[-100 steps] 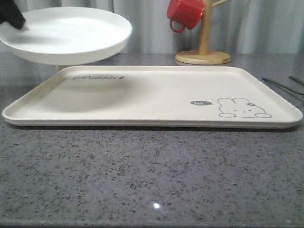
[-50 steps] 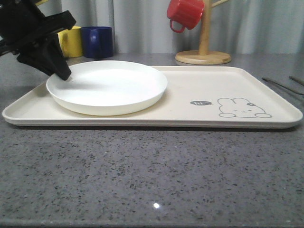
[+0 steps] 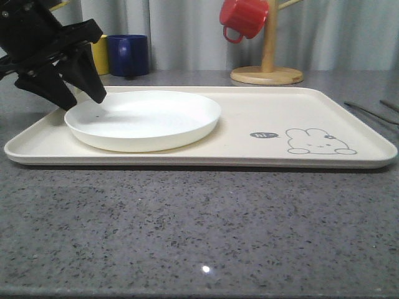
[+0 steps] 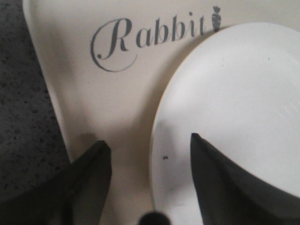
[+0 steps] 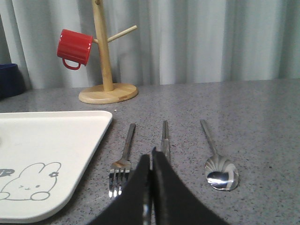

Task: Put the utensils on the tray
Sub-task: 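Open the left gripper and raise it away from the plate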

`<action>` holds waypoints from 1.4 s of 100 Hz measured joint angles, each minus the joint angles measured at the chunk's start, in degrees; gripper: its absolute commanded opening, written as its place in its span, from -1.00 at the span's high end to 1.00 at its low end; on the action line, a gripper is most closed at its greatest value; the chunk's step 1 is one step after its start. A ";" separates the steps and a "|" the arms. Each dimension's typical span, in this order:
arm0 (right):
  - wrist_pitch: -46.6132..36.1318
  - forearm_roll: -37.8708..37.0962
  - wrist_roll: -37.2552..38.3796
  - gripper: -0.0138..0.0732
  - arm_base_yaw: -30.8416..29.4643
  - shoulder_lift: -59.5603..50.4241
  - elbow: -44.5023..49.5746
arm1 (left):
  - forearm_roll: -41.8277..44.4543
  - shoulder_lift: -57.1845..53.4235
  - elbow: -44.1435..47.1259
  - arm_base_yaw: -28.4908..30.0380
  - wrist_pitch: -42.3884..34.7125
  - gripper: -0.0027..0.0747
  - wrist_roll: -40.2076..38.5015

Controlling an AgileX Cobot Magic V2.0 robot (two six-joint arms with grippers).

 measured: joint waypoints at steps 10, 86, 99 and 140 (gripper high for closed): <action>0.00 0.00 0.00 0.84 0.00 0.00 0.00 | 0.00 -1.94 0.00 0.00 -2.02 -0.19 0.00; 0.00 0.00 0.00 0.84 0.00 0.00 0.00 | 1.17 -44.25 35.55 0.00 -33.54 -0.19 0.00; 0.00 0.00 0.00 0.84 0.00 0.00 0.00 | 3.41 -51.79 42.28 0.00 -37.87 -0.19 0.00; -1.46 0.00 0.00 0.84 0.00 0.00 0.00 | 5.45 -73.33 55.49 0.00 -40.99 -0.04 0.00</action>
